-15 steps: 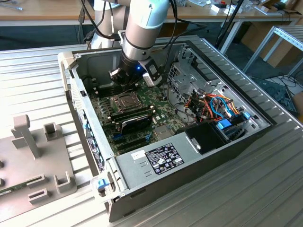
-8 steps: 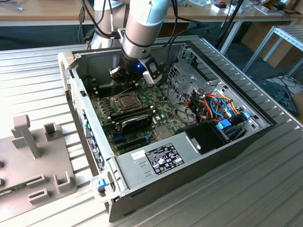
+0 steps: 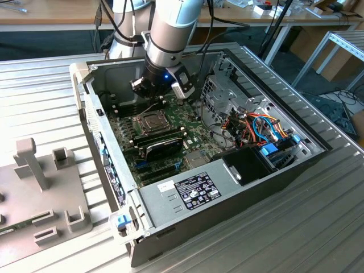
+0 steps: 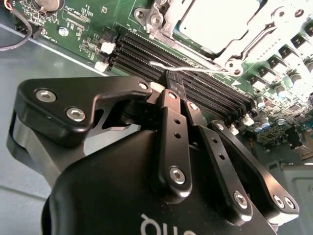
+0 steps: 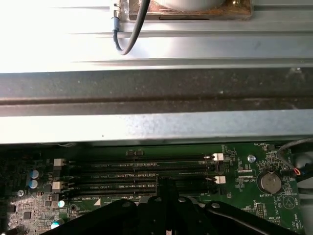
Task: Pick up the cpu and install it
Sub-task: 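Install the first cpu locking lever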
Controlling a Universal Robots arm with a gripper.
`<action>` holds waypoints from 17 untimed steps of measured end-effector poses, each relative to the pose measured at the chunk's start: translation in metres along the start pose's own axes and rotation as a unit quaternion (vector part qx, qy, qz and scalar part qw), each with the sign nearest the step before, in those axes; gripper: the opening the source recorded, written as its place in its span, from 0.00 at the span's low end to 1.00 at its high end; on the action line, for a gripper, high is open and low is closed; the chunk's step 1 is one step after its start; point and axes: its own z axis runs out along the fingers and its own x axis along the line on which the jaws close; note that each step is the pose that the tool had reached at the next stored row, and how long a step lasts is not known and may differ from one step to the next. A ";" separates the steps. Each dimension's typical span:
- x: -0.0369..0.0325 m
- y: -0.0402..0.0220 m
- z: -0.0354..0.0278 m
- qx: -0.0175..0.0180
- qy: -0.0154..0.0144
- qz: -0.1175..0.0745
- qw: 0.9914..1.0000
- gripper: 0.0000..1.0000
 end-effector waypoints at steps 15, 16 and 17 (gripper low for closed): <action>0.0180 -0.0006 -0.0005 0.000 -0.003 -0.001 1.000 0.11; 0.0195 -0.0006 -0.0005 0.000 -0.003 -0.001 1.000 0.11; 0.0216 -0.0007 -0.0006 0.000 -0.003 -0.001 1.000 0.11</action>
